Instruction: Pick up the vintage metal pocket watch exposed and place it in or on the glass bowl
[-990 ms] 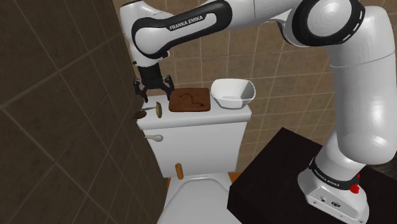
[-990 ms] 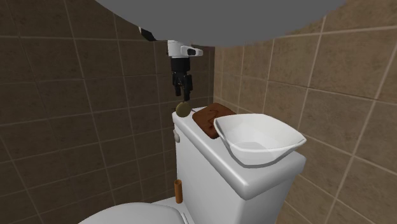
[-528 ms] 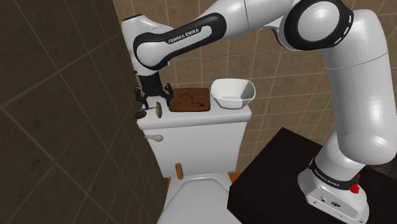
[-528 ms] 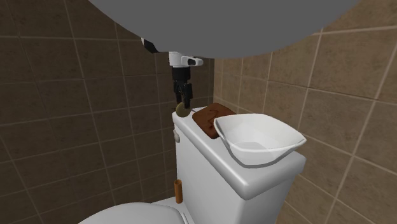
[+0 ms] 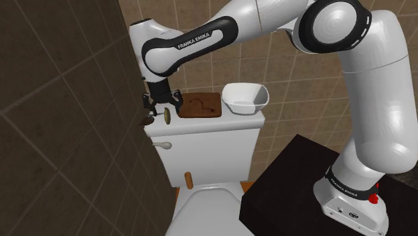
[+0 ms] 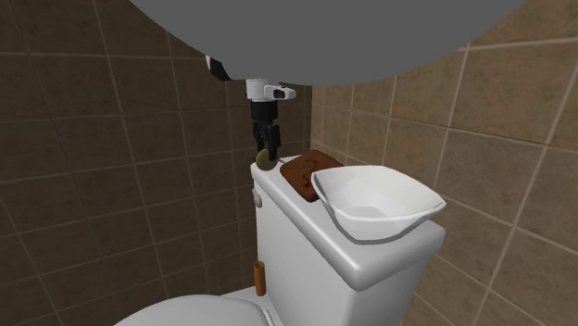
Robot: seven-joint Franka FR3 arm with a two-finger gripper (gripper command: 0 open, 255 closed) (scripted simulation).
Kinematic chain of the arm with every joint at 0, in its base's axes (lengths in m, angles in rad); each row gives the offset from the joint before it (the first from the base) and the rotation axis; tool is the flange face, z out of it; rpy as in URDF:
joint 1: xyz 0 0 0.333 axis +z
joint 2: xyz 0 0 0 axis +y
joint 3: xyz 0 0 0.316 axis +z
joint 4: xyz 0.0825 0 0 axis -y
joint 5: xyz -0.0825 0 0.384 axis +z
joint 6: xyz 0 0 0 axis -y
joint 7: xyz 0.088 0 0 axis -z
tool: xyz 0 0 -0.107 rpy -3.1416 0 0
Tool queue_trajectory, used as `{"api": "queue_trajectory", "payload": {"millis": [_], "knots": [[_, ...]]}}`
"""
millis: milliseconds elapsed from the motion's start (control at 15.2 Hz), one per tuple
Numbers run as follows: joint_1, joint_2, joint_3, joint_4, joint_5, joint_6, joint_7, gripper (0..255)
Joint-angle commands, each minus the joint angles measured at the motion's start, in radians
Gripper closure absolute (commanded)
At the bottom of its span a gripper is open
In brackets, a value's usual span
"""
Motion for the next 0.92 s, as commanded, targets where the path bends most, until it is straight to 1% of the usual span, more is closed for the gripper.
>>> {"api": "queue_trajectory", "payload": {"millis": [0,594,858], "knots": [[0.000,0.000,0.000,0.000,0.000,0.000,0.000,255],[0.000,0.000,0.000,0.000,0.000,0.000,0.000,255],[0.003,-0.010,0.004,0.039,0.007,-0.047,-0.006,255]]}}
